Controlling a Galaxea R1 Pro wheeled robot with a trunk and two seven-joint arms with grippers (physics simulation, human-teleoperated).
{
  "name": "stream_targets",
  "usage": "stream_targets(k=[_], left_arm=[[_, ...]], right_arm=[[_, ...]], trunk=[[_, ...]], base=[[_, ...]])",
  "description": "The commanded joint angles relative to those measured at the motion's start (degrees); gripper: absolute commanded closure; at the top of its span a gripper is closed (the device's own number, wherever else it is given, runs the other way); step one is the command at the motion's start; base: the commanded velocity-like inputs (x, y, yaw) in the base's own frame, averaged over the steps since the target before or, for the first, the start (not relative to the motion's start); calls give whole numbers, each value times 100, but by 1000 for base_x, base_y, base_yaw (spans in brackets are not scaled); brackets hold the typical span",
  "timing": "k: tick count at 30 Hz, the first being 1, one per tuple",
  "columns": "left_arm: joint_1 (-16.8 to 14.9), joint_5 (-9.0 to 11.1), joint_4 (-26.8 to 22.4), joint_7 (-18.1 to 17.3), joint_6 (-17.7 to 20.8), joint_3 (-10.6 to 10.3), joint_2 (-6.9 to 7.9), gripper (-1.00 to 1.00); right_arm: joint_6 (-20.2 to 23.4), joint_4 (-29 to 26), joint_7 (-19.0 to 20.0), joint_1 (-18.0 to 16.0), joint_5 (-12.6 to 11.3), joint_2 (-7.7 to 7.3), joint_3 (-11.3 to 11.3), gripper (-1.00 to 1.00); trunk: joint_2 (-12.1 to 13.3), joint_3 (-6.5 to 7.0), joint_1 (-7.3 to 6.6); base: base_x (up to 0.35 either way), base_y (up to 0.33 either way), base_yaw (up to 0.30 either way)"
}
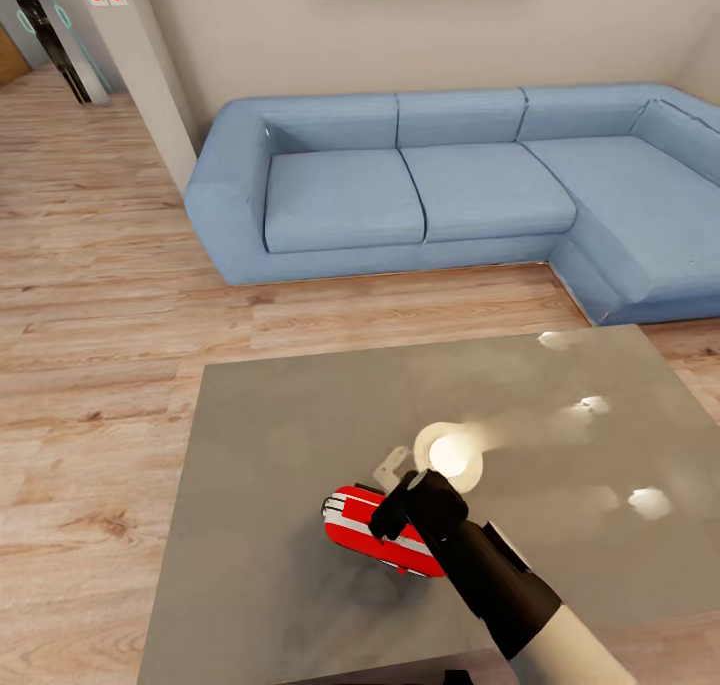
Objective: Turn on the radio receiver that's on the table in the living room.
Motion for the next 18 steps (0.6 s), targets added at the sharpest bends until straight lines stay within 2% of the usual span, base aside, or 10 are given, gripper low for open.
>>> stream_targets(k=[1, 7, 15, 18], left_arm=[[0, 0, -1, 0, 0, 0, 2, -100], [0, 0, -1, 0, 0, 0, 1, -100], [0, 0, -1, 0, 0, 0, 3, -100], [0, 0, -1, 0, 0, 0, 1, -100]], right_arm=[[0, 60, 17, -41, 21, 35, 1, -100], [0, 248, 106, -102, 55, 96, 2, -100], [0, 530, 125, -109, 63, 86, -3, -100], [0, 805, 128, -109, 74, 67, -10, -100]], trunk=[[0, 0, 0], [0, 0, 0], [0, 0, 0], [0, 0, 0]], base=[[0, 0, 0], [0, 0, 0], [0, 0, 0], [0, 0, 0]])
